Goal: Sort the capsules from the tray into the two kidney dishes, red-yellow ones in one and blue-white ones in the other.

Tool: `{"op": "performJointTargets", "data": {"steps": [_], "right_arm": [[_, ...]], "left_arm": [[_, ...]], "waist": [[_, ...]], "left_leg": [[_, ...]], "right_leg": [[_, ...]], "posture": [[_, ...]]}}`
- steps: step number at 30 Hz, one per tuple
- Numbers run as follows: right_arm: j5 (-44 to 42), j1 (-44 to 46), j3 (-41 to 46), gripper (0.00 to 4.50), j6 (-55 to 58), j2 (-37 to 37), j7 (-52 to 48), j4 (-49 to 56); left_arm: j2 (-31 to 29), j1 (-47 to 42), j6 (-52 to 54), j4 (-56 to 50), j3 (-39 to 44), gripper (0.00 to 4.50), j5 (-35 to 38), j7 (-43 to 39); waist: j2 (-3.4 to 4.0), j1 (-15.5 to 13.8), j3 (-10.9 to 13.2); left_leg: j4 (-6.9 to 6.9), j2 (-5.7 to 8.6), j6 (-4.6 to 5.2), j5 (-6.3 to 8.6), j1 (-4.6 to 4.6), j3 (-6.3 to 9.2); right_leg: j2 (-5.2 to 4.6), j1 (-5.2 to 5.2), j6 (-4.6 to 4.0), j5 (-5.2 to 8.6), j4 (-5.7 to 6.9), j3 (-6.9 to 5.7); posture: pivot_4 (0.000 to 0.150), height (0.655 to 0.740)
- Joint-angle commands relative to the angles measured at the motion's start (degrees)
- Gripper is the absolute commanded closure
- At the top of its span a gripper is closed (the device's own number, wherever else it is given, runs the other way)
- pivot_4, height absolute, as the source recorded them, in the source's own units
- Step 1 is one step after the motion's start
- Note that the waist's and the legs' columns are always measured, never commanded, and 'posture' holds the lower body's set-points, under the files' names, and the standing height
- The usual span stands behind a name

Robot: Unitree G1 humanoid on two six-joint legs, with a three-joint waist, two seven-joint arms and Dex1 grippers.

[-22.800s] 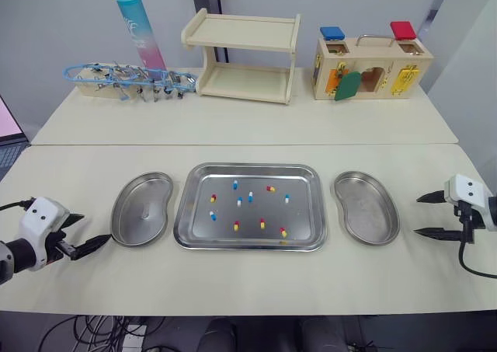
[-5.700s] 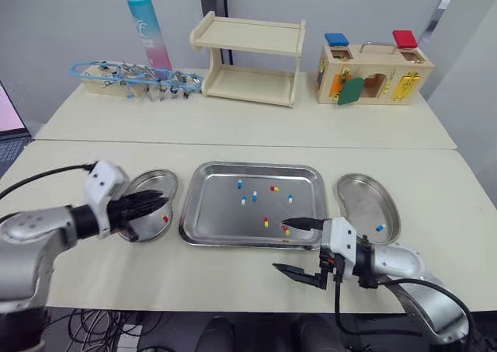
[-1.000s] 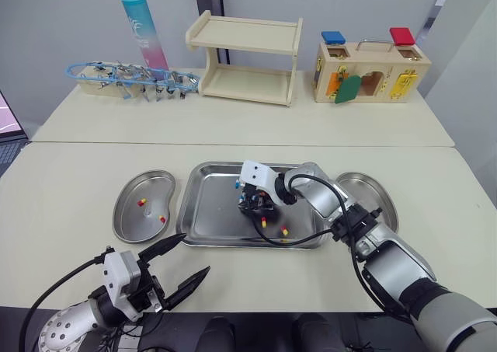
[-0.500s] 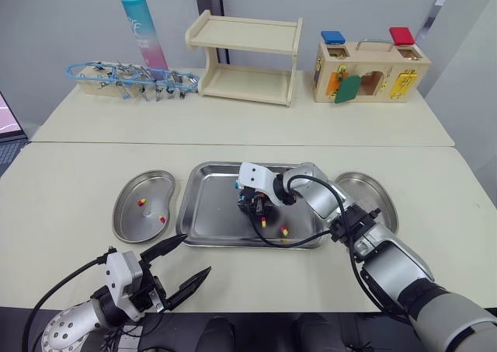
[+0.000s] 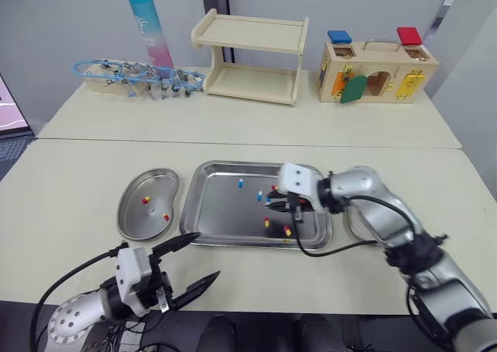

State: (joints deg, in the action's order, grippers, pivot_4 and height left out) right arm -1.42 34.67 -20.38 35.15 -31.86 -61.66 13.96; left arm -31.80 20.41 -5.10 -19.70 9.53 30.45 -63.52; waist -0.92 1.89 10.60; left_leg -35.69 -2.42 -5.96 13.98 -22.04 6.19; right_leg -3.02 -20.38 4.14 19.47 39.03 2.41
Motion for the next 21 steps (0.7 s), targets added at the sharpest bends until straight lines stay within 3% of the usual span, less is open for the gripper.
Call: {"op": "performJointTargets", "data": {"steps": [1, 4, 8, 16, 21], "right_arm": [[-3.6, -5.17, 9.14, 3.84, 6.12, -7.58, -0.51, 9.71], [-4.94, -12.3, 17.41, 3.84, 7.77, -16.69, -1.06, 11.88], [-4.92, -17.0, 21.23, 3.84, 7.05, -23.55, -0.59, 10.03], [-3.58, -20.71, 21.27, 3.84, 6.14, -28.67, 1.96, 7.0], [-3.69, -20.06, 20.23, 2.29, 5.2, -28.76, 2.74, 5.59]], "left_arm": [[-2.12, -3.43, 3.26, -3.35, -3.18, 0.0, 2.11, -2.09], [-2.03, -8.73, 6.07, -3.81, -6.27, 0.0, 3.29, -2.22], [-1.59, -12.07, 7.11, -4.16, -8.22, 0.0, 4.05, -3.11], [-1.35, -13.73, 6.63, -3.86, -9.77, 0.0, 4.05, -4.25], [-1.32, -13.73, 6.72, -4.26, -9.73, 0.0, 4.01, -3.82]], "waist": [[0.03, -0.39, 0.04], [0.05, -0.4, 0.07], [0.05, 0.61, 0.09], [0.04, 0.94, 0.1], [0.04, 0.83, 0.11]], "left_leg": [[0.0, 0.01, 0.0, 0.0, 0.0, 0.01], [-0.02, 0.07, 0.0, 0.0, -0.02, 0.01], [0.01, 0.03, 0.01, 0.01, 0.07, -0.06], [-0.02, 0.03, 0.01, 0.0, 0.06, -0.08], [-0.02, 0.03, 0.01, 0.0, 0.05, -0.07]], "right_leg": [[0.0, 0.01, 0.0, 0.0, -0.01, -0.01], [-0.04, 0.06, 0.01, 0.0, -0.07, -0.01], [-0.01, 0.07, 0.01, 0.0, -0.05, 0.07], [-0.01, 0.09, 0.01, 0.0, -0.05, 0.08], [-0.01, 0.09, 0.01, 0.0, -0.05, 0.07]], "posture": [[0.15, 0.74], [0.15, 0.74], [0.15, 0.74], [0.15, 0.74], [0.15, 0.74]]}}
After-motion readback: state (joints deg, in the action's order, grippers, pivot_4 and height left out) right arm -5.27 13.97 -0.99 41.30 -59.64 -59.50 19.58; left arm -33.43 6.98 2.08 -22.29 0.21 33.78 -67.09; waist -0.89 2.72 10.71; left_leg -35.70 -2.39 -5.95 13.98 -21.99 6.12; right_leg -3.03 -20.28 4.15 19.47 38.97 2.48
